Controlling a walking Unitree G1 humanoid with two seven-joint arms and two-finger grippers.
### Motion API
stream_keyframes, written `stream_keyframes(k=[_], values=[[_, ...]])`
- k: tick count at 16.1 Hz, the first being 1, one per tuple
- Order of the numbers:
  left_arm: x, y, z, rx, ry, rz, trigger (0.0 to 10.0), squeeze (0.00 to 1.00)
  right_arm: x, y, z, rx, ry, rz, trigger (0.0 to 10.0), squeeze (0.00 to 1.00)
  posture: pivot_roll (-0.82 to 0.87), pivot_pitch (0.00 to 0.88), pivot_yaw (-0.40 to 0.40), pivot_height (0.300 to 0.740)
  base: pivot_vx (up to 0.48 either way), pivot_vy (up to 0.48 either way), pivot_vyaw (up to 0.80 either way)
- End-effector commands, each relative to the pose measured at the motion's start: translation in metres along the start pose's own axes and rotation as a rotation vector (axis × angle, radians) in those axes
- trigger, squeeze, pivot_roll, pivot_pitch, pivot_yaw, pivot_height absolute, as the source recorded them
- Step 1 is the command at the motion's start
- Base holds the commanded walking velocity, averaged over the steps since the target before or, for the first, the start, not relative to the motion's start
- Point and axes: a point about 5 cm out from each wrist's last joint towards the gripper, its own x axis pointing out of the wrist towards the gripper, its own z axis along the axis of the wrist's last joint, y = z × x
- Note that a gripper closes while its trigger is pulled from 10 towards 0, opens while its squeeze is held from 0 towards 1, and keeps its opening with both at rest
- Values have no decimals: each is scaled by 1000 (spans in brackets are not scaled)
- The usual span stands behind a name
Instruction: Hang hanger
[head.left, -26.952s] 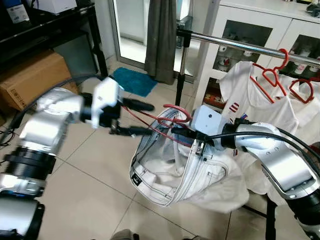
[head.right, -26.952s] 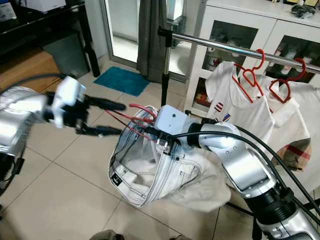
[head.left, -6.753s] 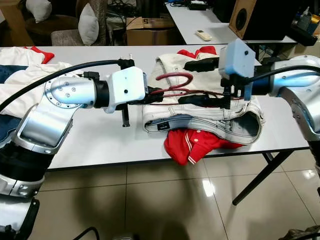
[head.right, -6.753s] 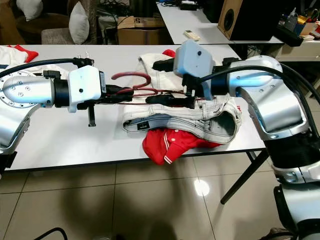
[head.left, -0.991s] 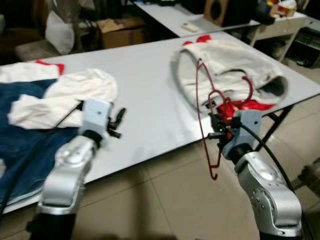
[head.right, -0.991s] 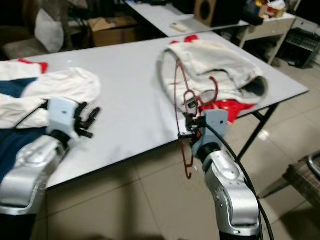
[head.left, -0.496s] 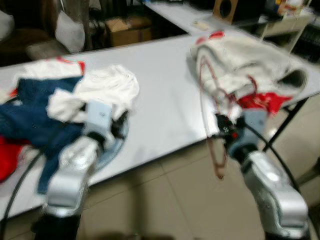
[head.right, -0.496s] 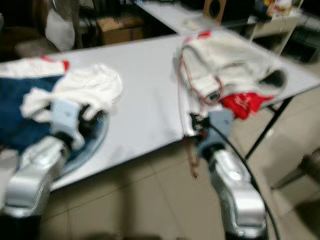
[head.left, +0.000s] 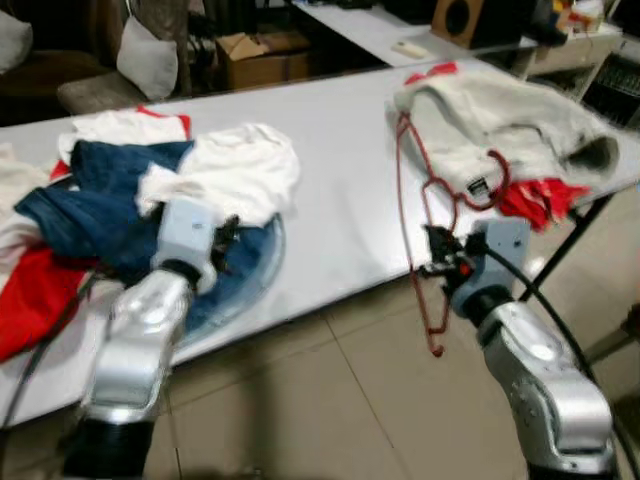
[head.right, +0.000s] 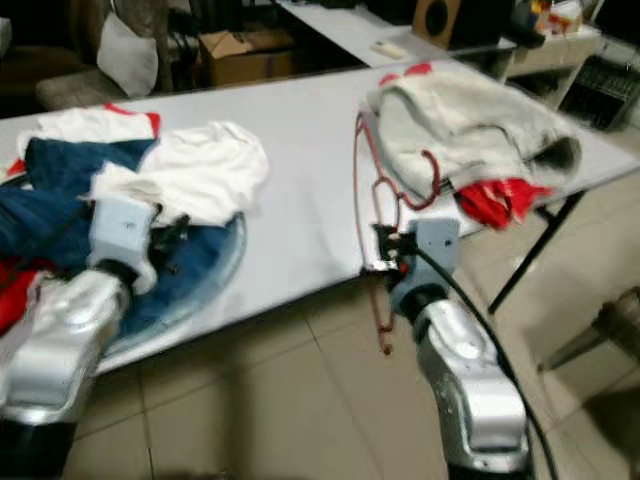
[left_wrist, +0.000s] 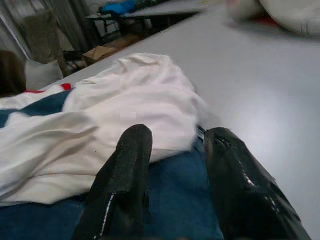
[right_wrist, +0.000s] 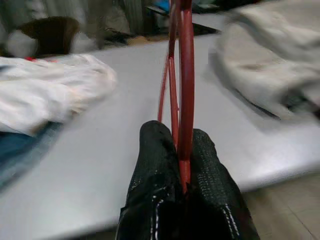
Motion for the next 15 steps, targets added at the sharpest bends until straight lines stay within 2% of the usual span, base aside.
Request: stream_keyframes(k=[1, 3, 4, 6, 7, 8, 11, 14, 15], values=[[2, 13, -2, 74, 23, 55, 10000, 0, 0, 0, 5, 0, -21, -4, 10000, 0, -61, 0, -4, 740, 0, 0, 0], [9, 27, -8, 190, 82, 102, 10000, 0, 1, -2, 4, -2, -16, -6, 10000, 0, -61, 0, -9, 740, 0, 0, 0], [13, 31, -8, 208, 92, 115, 10000, 0, 1, -2, 4, -5, -13, -5, 10000, 0, -62, 0, -9, 740, 0, 0, 0], [30, 38, -6, 297, 93, 76, 10000, 0, 0, -6, -1, -8, 12, -8, 10000, 0, -68, 0, -9, 740, 0, 0, 0], [34, 39, -7, 307, 99, 77, 10000, 0, 0, -7, -4, -10, 29, -7, 10000, 0, -67, 0, -12, 740, 0, 0, 0], [44, 47, -9, 314, 118, 101, 10000, 0, -2, -12, -12, -24, 62, -17, 10000, 0, -76, 0, -8, 740, 0, 0, 0], [57, 61, -9, 281, 137, 174, 10000, 0, -7, -20, -22, -35, 88, -32, 10000, 0, -99, 0, 0, 740, 0, 0, 0], [65, 69, -12, 339, 171, 216, 10000, 0, -14, -24, -25, -36, 103, -46, 10000, 0, -126, 0, 4, 740, 0, 0, 0], [68, 74, -14, 395, 190, 246, 10000, 0, -16, -24, -25, -36, 103, -46, 10000, 0, -134, 0, 5, 740, 0, 0, 0]])
